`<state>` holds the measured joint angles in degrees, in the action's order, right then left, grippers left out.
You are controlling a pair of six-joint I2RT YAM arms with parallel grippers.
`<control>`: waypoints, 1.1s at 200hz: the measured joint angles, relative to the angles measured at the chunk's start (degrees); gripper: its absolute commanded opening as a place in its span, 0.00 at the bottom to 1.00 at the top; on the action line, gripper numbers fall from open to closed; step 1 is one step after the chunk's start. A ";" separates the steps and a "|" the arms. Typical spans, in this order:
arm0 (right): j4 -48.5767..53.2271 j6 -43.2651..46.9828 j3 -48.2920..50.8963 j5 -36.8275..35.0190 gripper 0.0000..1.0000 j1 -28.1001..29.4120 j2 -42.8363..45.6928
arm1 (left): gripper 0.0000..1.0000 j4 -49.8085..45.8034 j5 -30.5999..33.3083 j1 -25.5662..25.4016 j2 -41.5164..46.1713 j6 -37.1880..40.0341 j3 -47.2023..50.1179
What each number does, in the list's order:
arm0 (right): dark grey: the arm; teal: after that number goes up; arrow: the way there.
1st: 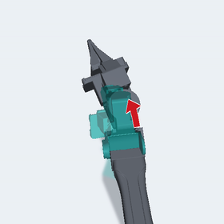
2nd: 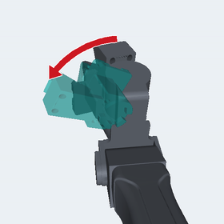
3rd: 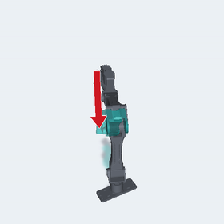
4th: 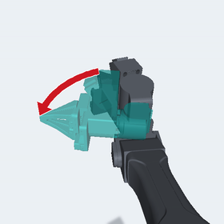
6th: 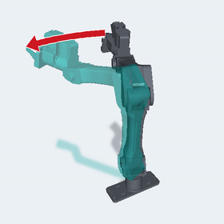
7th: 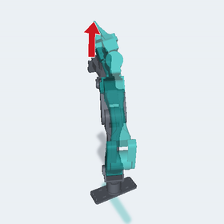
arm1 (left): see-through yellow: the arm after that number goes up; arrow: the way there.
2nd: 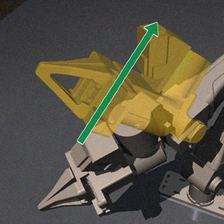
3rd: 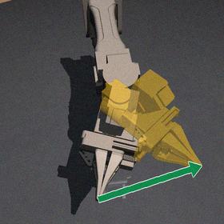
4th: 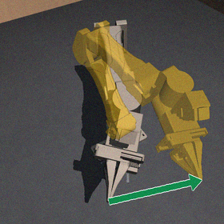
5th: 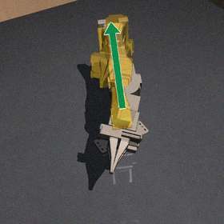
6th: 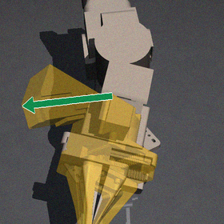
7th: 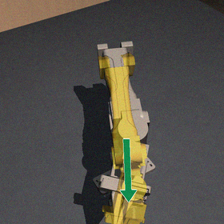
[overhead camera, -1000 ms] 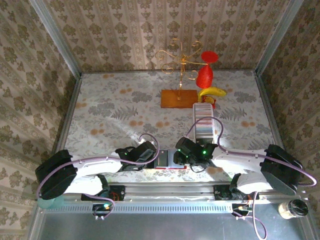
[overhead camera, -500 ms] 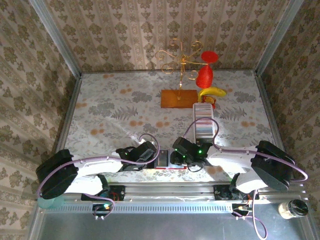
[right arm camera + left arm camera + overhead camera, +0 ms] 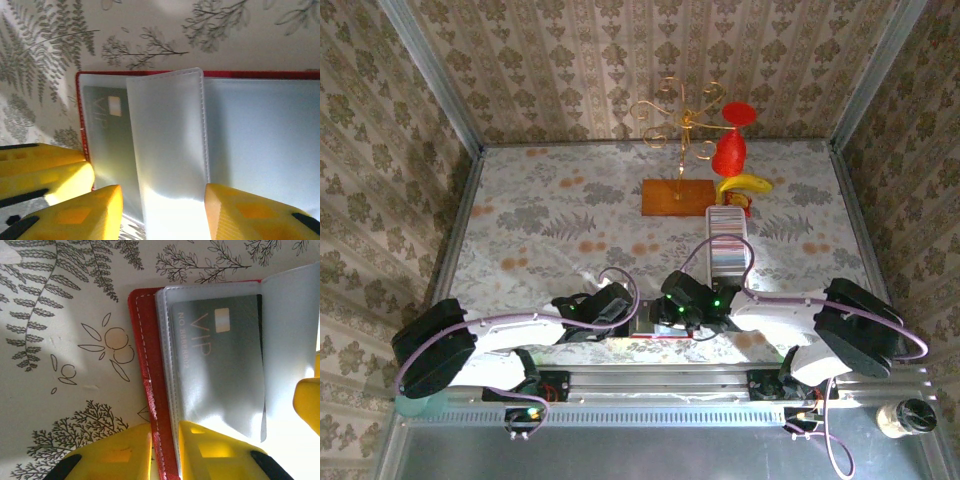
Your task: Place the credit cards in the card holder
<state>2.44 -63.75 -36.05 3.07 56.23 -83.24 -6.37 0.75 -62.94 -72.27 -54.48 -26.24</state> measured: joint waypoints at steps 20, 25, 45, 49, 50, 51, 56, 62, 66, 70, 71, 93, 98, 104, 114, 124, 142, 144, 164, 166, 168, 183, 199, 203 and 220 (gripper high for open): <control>-2.29 -0.83 0.00 0.85 0.46 0.02 -1.57 | 0.21 0.52 -0.11 0.00 0.00 0.00 0.20; -2.78 -0.98 0.00 1.05 0.46 0.00 -1.97 | 0.21 0.63 -0.11 0.00 0.00 0.00 0.24; -4.22 -1.42 0.00 1.75 0.45 0.02 -2.64 | 0.21 0.85 -0.11 0.00 0.00 -0.02 0.35; -4.52 -1.55 0.00 1.81 0.45 0.04 -2.64 | 0.21 0.85 -0.11 0.00 0.00 -0.02 0.35; -4.55 -1.60 0.00 1.84 0.45 0.04 -2.64 | 0.21 0.85 -0.09 0.00 0.00 -0.02 0.35; -4.68 -1.64 0.00 1.86 0.45 0.07 -2.64 | 0.21 0.85 -0.11 0.00 0.00 -0.02 0.35; -5.07 -1.81 0.00 1.90 0.45 0.07 -2.64 | 0.21 0.87 -0.11 0.00 0.02 -0.02 0.35; -5.53 -2.05 0.00 1.92 0.45 0.07 -2.64 | 0.21 0.90 -0.11 0.00 0.02 -0.02 0.35; -5.75 -2.16 0.00 1.92 0.45 0.09 -2.64 | 0.21 0.90 -0.11 0.00 0.02 -0.02 0.37; -5.97 -2.32 -0.02 1.92 0.45 0.09 -2.64 | 0.21 0.92 -0.11 0.00 0.02 -0.02 0.39; -6.03 -2.29 0.00 1.95 0.45 0.09 -2.64 | 0.21 0.92 -0.11 0.00 0.02 -0.02 0.39; -7.41 -2.82 0.00 2.08 0.45 0.24 -2.64 | 0.21 1.22 -0.09 0.00 0.02 -0.04 0.55; -7.74 -2.95 0.00 2.12 0.44 0.28 -2.64 | 0.21 1.31 -0.09 0.00 0.09 -0.04 0.63; -8.26 -3.13 0.00 2.16 0.44 0.28 -2.64 | 0.21 1.40 -0.09 0.02 0.22 -0.09 0.72; -9.14 -3.58 0.00 2.21 0.44 0.31 -2.64 | 0.21 1.51 -0.09 0.00 0.57 -0.24 0.87; -10.10 -3.96 0.00 2.36 0.44 0.33 -2.71 | 0.21 1.49 -0.09 0.00 0.96 -0.42 1.05; -11.72 -4.26 0.00 2.84 0.43 0.42 -3.23 | 0.22 1.22 -0.02 0.00 2.08 -0.44 1.29; -11.82 -4.31 0.00 2.86 0.43 0.42 -3.34 | 0.23 1.14 0.00 0.00 2.32 -0.46 1.31; -13.05 -4.90 -0.02 3.06 0.43 0.52 -4.11 | 0.24 0.11 0.79 0.00 4.87 -0.50 1.84; -13.14 -4.94 -0.02 3.06 0.43 0.52 -4.15 | 0.24 -0.04 0.85 0.00 5.16 -0.52 1.90; -13.25 -5.05 -0.02 3.08 0.43 0.57 -4.20 | 0.24 -0.15 0.92 0.00 5.42 -0.59 1.97; -14.14 -5.44 -0.02 3.23 0.43 0.63 -4.59 | 0.24 -1.27 1.66 0.00 7.26 -0.83 2.32; -15.21 -5.62 -0.02 3.45 0.43 0.68 -4.81 | 0.25 -2.19 2.51 0.00 9.07 -1.05 2.67; -15.56 -5.70 -0.07 3.50 0.43 0.68 -4.92 | 0.25 -2.34 2.67 0.00 9.42 -1.07 2.78; -17.18 -6.03 -0.44 3.89 0.43 0.81 -5.46 | 0.27 -3.91 3.87 0.02 11.28 -1.40 3.13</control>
<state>-14.74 -69.78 -36.49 6.96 57.04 -88.71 -10.28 4.62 -62.92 -60.99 -55.88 -23.11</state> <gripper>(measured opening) 0.432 0.256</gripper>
